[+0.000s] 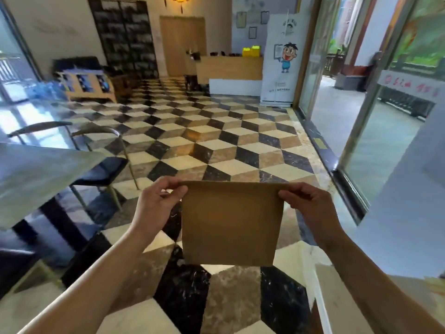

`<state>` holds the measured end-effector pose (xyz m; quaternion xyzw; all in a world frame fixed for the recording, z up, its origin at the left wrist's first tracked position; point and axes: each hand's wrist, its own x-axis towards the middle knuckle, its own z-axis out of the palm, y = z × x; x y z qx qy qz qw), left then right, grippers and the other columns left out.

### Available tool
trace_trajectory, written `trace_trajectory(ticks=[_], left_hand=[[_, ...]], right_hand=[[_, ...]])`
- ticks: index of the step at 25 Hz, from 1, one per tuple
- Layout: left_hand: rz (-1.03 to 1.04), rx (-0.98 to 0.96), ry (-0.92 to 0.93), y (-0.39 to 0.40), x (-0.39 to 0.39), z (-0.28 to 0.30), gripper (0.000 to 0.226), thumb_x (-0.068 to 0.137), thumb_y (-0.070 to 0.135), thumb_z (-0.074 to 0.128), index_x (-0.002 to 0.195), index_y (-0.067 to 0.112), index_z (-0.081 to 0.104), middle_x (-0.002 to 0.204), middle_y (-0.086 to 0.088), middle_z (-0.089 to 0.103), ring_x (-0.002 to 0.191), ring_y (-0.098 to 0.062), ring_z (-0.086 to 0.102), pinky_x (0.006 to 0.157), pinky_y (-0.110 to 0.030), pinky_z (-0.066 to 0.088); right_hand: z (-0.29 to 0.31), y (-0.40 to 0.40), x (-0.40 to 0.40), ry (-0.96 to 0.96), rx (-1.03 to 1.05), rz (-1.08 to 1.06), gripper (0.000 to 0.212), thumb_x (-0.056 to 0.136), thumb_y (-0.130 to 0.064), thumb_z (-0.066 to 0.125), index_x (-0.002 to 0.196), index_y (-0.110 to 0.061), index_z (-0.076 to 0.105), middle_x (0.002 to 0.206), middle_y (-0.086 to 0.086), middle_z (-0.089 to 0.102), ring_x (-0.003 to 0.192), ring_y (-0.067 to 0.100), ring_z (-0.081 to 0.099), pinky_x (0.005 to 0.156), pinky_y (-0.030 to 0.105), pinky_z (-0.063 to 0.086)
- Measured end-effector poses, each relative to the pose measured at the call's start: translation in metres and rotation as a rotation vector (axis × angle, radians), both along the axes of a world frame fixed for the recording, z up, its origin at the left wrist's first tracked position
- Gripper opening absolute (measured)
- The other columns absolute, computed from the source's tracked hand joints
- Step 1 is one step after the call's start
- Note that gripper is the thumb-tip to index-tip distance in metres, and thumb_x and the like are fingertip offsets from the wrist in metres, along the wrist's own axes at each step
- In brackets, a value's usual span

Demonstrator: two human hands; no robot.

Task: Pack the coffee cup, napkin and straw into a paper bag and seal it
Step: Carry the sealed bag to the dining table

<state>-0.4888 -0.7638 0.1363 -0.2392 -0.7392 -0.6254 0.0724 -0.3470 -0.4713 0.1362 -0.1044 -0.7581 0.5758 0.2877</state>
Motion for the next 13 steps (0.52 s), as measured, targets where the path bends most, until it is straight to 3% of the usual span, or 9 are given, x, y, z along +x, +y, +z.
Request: trace_trajectory(ticks=[2,4,9,13], left_hand=[[0.082,0.009,0.013,-0.051,-0.010,0.000,0.018,0.084,0.020,0.071,0.084,0.037,0.071,0.079,0.016,0.070,0.072,-0.004,0.066,0.061,-0.017,0.053],[0.159,-0.003,0.060,-0.104,-0.019,0.001,0.022,0.085,0.013,0.070,0.083,0.035,0.070,0.080,0.017,0.071,0.075,0.001,0.066,0.062,-0.010,0.049],[0.376,-0.075,0.085,-0.219,-0.037,-0.001,0.022,0.084,0.007,0.070,0.086,0.029,0.069,0.082,0.009,0.071,0.078,0.002,0.064,0.069,-0.007,0.045],[0.491,-0.079,0.037,-0.292,-0.046,-0.007,0.017,0.084,0.011,0.070,0.087,0.028,0.070,0.081,0.007,0.070,0.077,-0.002,0.065,0.068,-0.010,0.047]], right_hand=[[0.002,-0.042,-0.038,0.023,0.035,0.097,0.016,0.080,-0.029,0.073,0.085,-0.044,0.074,0.086,-0.015,0.074,0.083,0.004,0.068,0.067,0.016,0.053],[0.005,-0.088,-0.076,0.031,0.051,0.203,0.022,0.082,-0.026,0.071,0.081,-0.047,0.073,0.083,-0.018,0.073,0.080,0.002,0.068,0.064,0.009,0.050],[0.001,-0.194,-0.156,0.002,0.003,0.403,0.016,0.080,-0.020,0.073,0.083,-0.035,0.076,0.085,-0.013,0.075,0.082,0.004,0.070,0.061,0.009,0.050],[-0.004,-0.264,-0.209,-0.016,0.031,0.508,0.024,0.082,-0.017,0.072,0.081,-0.041,0.074,0.086,-0.016,0.074,0.081,-0.002,0.067,0.059,0.013,0.051]])
